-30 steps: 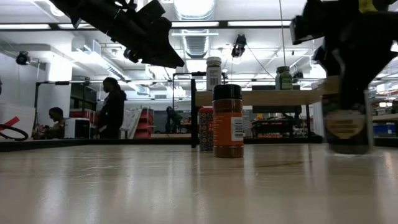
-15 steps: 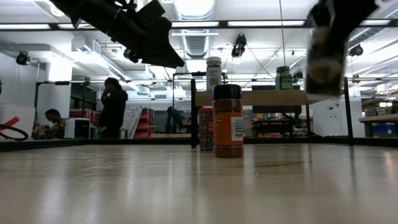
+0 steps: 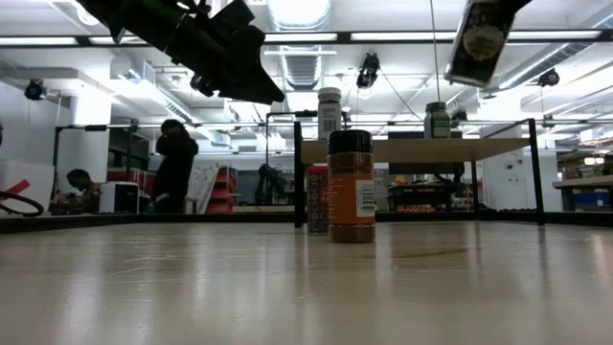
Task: Shelf spices
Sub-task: Put the brown seasoning bottle on the shelf aligned with the green seasoning bottle
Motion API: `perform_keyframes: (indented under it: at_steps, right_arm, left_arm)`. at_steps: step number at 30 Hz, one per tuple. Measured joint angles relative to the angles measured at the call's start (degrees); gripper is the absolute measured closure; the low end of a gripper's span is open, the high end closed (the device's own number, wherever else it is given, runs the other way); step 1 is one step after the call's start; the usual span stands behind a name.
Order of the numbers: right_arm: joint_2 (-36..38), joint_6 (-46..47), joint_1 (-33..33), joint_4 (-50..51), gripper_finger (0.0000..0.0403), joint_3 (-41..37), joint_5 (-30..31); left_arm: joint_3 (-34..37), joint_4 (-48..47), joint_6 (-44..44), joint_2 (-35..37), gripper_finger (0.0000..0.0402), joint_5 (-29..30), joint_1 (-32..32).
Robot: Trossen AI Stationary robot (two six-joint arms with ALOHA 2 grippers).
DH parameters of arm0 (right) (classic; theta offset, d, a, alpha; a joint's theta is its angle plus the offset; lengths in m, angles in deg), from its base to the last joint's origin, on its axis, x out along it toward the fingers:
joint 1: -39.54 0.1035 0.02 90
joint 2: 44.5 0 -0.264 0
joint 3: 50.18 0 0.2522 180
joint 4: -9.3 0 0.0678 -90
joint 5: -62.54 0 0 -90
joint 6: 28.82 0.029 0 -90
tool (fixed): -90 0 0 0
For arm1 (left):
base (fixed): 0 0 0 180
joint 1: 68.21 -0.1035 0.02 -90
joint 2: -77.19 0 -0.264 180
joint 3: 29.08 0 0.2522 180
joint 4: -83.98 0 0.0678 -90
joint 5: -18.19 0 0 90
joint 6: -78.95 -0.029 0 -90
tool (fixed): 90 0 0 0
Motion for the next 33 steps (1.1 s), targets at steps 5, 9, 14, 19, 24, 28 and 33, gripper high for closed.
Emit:
perform_keyframes:
  at_steps: [5, 9, 14, 19, 24, 28, 33]
  right_arm:
    - [0.29, -7.40, -4.46, 1.56, 0.0147, 1.21, 1.22]
    - [0.29, -10.54, -9.48, 2.09, 0.0147, 1.25, 1.05]
    - [0.69, -15.42, -15.15, 2.56, 0.0147, 1.42, 0.98]
    - [1.06, -20.56, -21.36, 2.75, 0.0147, 2.19, 0.97]
    - [1.08, -24.37, -27.53, 2.60, 0.0147, 3.19, 0.79]
    - [1.08, -27.49, -32.33, 2.36, 0.0147, 3.31, -0.34]
    - [1.08, -29.85, -38.36, 2.23, 0.0147, 3.31, -7.49]
  left_arm:
    - [0.00, 0.00, 0.00, -0.01, 0.0209, -0.01, 0.02]
    - [0.00, -0.02, 0.00, 0.00, 0.0209, 0.00, 0.02]
    - [0.00, 0.00, -0.04, 0.01, 0.0209, 0.01, 0.00]
    - [0.00, -0.03, -0.20, 0.00, 0.0209, 0.01, 0.01]
    - [0.00, -0.02, -0.22, -0.01, 0.0209, 0.01, 0.00]
    - [0.00, -0.04, -0.22, 0.00, 0.0209, 0.01, 0.00]
    - [0.00, -0.07, -0.28, -0.01, 0.0209, 0.01, 0.01]
